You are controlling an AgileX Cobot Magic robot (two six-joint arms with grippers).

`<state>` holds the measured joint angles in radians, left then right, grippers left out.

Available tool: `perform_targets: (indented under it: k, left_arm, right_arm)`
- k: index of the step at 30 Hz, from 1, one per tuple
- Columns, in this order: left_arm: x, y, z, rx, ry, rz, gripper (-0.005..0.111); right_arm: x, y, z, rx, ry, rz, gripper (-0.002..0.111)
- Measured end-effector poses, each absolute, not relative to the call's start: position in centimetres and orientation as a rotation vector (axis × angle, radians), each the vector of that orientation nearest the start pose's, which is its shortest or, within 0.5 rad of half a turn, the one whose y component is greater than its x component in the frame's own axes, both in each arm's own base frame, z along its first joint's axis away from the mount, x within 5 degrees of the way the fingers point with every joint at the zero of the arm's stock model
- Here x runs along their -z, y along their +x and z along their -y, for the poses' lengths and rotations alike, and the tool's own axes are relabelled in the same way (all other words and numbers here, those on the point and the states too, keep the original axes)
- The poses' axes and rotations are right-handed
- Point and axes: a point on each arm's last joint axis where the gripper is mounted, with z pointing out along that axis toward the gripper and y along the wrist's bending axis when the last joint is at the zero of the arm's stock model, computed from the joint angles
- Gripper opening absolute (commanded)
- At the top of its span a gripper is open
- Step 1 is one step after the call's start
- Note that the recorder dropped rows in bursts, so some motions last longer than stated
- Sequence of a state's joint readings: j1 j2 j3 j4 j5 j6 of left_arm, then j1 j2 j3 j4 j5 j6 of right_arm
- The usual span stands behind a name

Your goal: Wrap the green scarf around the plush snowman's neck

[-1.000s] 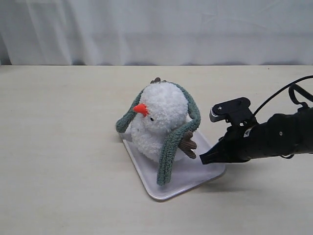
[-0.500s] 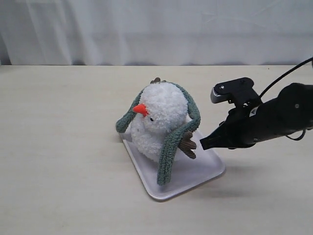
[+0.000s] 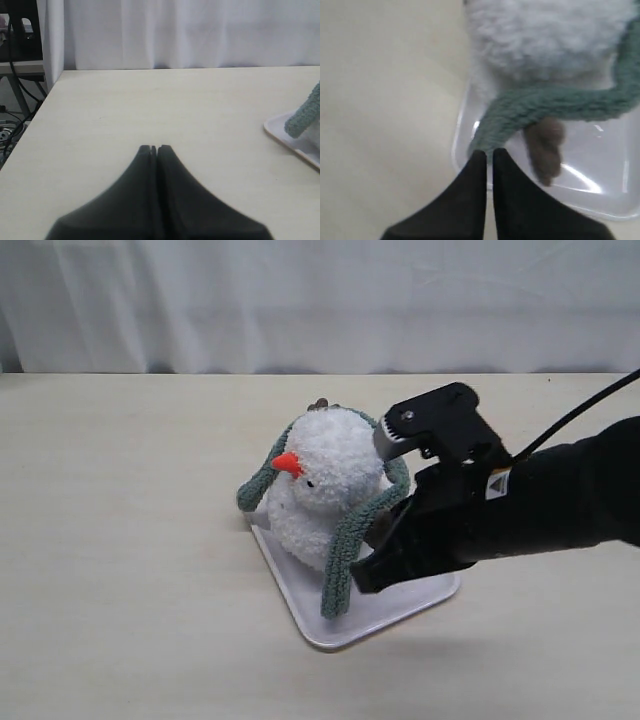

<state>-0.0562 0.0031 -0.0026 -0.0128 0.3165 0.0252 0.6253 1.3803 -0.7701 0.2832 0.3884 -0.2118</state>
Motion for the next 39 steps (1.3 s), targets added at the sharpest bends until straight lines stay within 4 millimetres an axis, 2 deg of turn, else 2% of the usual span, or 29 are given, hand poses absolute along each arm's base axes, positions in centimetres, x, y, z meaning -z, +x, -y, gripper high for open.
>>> perform_targets:
  k: [6, 10, 15, 18, 21, 25, 39]
  left_arm:
    - [-18.5, 5.4, 0.3, 0.034, 0.065, -1.8, 0.0]
    - [-18.5, 5.4, 0.3, 0.034, 0.065, -1.8, 0.0]
    - [-18.5, 5.4, 0.3, 0.034, 0.065, -1.8, 0.0]
    - [-18.5, 5.4, 0.3, 0.034, 0.065, -1.8, 0.0]
    - [-18.5, 5.4, 0.3, 0.034, 0.065, -1.8, 0.0]
    - [-18.5, 5.4, 0.3, 0.034, 0.065, -1.8, 0.0]
    - [-18.5, 5.4, 0.3, 0.034, 0.065, -1.8, 0.0]
  right_arm:
    - [-22.8, 18.3, -19.8, -0.506, -0.875, -2.39, 0.004]
    - [-21.3, 17.6, -21.4, -0.516, -0.919, -2.446, 0.004]
    - [-18.6, 18.8, -24.5, -0.489, -0.98, -2.516, 0.004]
    - [-16.1, 20.5, -26.6, -0.453, -1.001, -2.57, 0.004]
    - [-13.7, 21.5, -27.7, -0.395, -1.053, -2.597, 0.004]
    - [-11.9, 22.2, -28.1, -0.321, -1.128, -2.597, 0.004]
    - [-11.5, 23.4, -25.8, 0.12, -1.178, -2.614, 0.004]
